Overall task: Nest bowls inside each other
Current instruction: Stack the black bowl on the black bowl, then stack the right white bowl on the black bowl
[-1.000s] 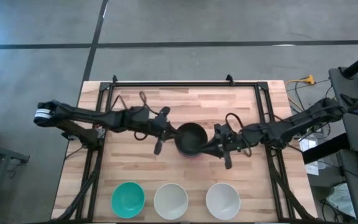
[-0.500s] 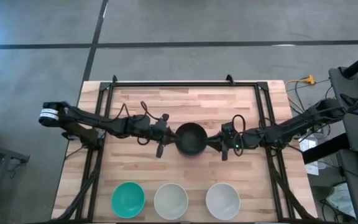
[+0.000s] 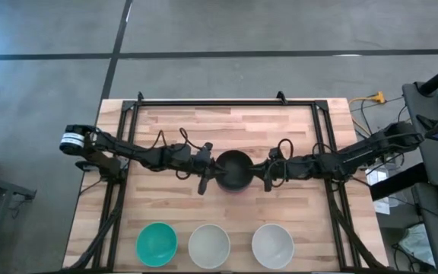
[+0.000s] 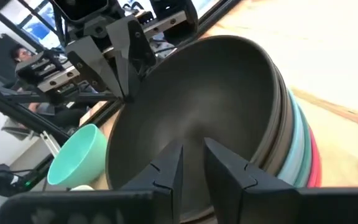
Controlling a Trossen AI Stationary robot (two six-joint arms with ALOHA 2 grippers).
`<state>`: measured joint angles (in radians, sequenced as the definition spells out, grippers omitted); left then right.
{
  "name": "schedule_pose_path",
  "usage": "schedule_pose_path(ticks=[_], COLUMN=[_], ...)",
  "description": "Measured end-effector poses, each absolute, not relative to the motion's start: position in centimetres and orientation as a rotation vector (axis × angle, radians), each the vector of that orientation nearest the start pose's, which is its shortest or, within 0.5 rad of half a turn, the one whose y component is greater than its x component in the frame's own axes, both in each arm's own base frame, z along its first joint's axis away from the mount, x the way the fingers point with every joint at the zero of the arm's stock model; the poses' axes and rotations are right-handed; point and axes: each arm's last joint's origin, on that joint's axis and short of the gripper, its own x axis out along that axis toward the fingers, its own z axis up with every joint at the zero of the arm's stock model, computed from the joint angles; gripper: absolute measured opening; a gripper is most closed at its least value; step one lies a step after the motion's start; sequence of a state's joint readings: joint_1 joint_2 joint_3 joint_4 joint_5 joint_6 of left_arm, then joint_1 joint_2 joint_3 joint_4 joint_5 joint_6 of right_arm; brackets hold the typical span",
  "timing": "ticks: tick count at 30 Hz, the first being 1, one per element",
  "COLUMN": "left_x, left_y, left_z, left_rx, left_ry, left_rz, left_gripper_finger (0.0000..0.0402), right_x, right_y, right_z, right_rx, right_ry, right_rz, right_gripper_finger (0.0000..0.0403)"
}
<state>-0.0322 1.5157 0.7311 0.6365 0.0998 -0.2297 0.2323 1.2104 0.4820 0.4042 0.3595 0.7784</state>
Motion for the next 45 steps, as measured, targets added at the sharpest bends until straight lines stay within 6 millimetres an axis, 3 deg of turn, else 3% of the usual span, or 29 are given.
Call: schedule_pose_path(ticks=[4, 8, 13, 19, 23, 30, 33, 37, 40, 45], left_x=[31.5, 31.0, 29.8, 26.7, 23.8, 18.2, 16.3, 14.8, 14.4, 14.8], left_y=[-1.1, -0.8, -0.4, -0.4, -0.4, -0.6, -0.6, -0.6, -0.6, -0.6], left_z=[22.6, 24.3, 26.1, 30.7, 33.2, 35.6, 35.9, 35.8, 35.3, 34.2], left_rx=[-0.234, -0.229, -0.225, -0.215, -0.209, -0.209, -0.21, -0.214, -0.216, -0.22], left_ry=[0.157, 0.085, 0.025, -0.149, -0.217, -0.204, -0.186, -0.149, -0.132, -0.1], left_rz=[-0.11, -0.107, -0.099, -0.116, -0.147, -0.207, -0.204, -0.2, -0.196, -0.189], left_gripper_finger=[0.0, 0.0, 0.0, 0.0, 0.0, 0.0, 0.0, 0.0, 0.0, 0.0], right_x=[23.3, 23.0, 22.6, 21.6, 20.5, 18.4, 18.1, 18.5, 19.2, 20.5], right_y=[4.5, 4.4, 4.3, 4.8, 6.3, 9.8, 11.6, 14.7, 17.1, 20.0], right_z=[20.5, 21.9, 25.3, 30.1, 32.9, 36.0, 35.8, 33.9, 31.9, 28.3], right_rx=[0.679, 0.669, 0.612, 0.584, 0.554, 0.431, 0.387, 0.327, 0.278, 0.221], right_ry=[0.237, 0.185, 0.08, 0.009, 0.114, 0.521, 0.681, 0.889, 0.999, 1.117], right_rz=[-0.236, -0.211, -0.156, 0.068, 0.158, 0.12, 0.092, 0.117, 0.188, 0.153], right_gripper_finger=[0.0058, 0.0058, 0.0058, 0.0059, 0.0059, 0.0059, 0.0059, 0.0059, 0.0059, 0.0059])
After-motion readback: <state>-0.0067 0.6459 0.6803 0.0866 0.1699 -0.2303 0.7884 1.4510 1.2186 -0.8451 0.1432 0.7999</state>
